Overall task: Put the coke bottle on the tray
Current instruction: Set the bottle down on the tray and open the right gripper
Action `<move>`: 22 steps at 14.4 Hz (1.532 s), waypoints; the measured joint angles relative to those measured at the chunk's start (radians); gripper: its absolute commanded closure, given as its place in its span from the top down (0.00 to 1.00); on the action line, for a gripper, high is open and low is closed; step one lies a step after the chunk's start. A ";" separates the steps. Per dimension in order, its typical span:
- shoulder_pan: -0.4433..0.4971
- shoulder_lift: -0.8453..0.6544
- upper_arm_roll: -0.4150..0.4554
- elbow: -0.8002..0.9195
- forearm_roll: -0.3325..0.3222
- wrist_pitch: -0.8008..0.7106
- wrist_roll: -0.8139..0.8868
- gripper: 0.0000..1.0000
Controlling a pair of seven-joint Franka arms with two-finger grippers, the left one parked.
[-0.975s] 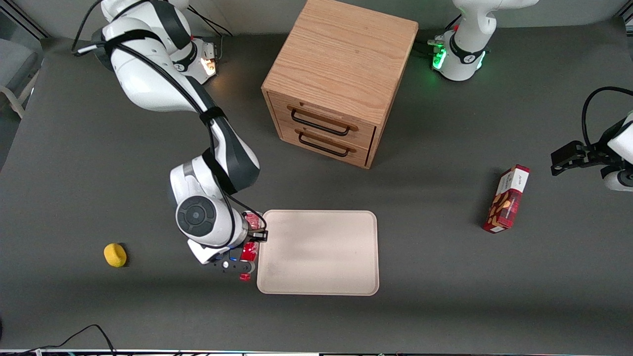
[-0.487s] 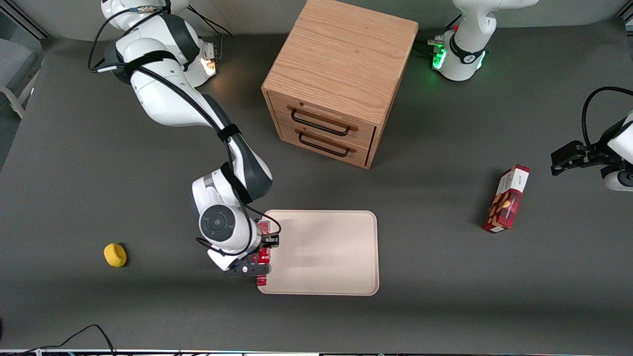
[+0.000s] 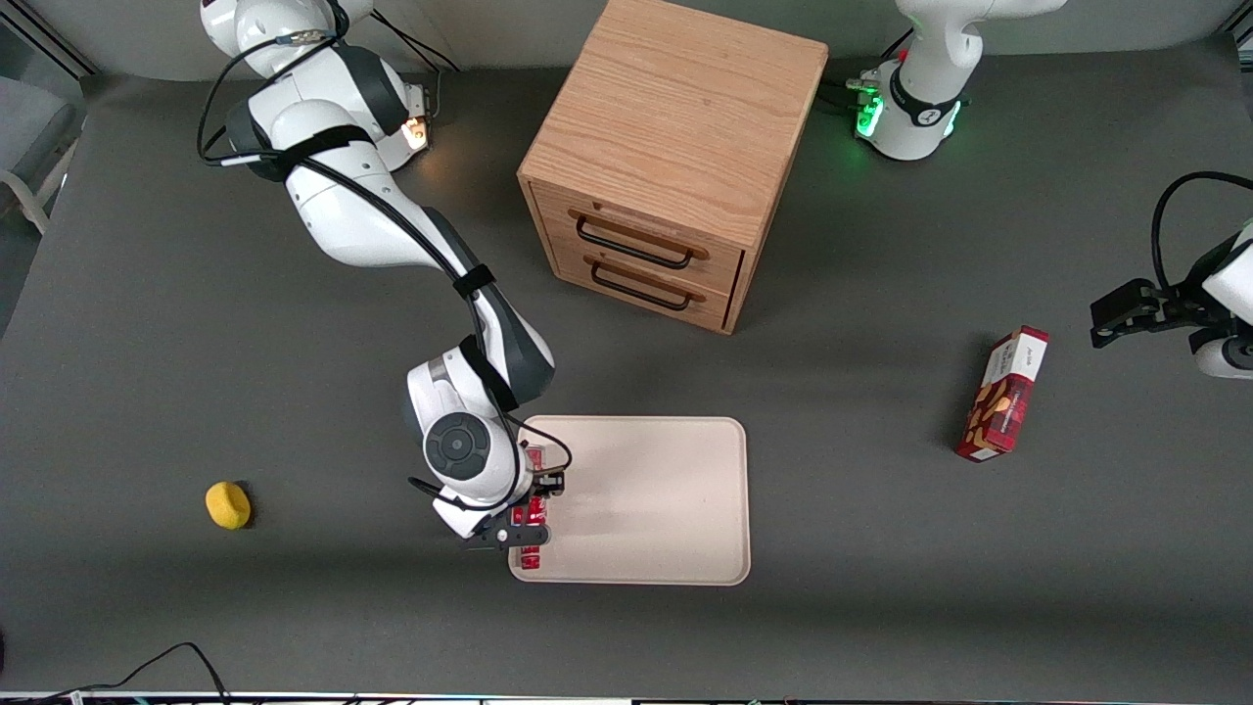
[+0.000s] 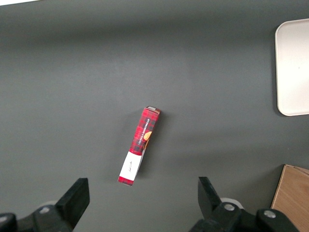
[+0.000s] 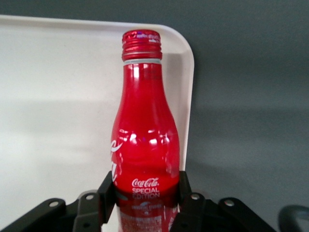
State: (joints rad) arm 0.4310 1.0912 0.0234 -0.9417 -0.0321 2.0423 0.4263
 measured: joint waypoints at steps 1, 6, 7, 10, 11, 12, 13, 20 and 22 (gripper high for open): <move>0.002 0.004 0.000 0.000 -0.008 0.001 0.000 0.19; 0.008 0.011 -0.008 0.009 -0.027 0.018 0.000 1.00; 0.008 0.011 -0.011 0.014 -0.027 0.018 0.000 1.00; 0.008 0.011 -0.013 0.017 -0.027 0.018 0.000 1.00; 0.008 0.011 -0.013 0.017 -0.027 0.018 0.000 1.00; 0.008 0.011 -0.013 0.017 -0.027 0.018 0.000 1.00; 0.008 0.011 -0.013 0.017 -0.027 0.018 0.000 1.00; 0.008 0.011 -0.013 0.019 -0.027 0.019 0.000 1.00; 0.008 0.011 -0.013 0.023 -0.027 0.018 0.000 1.00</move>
State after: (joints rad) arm 0.4387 1.1018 0.0103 -0.9184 -0.0595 2.0607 0.4267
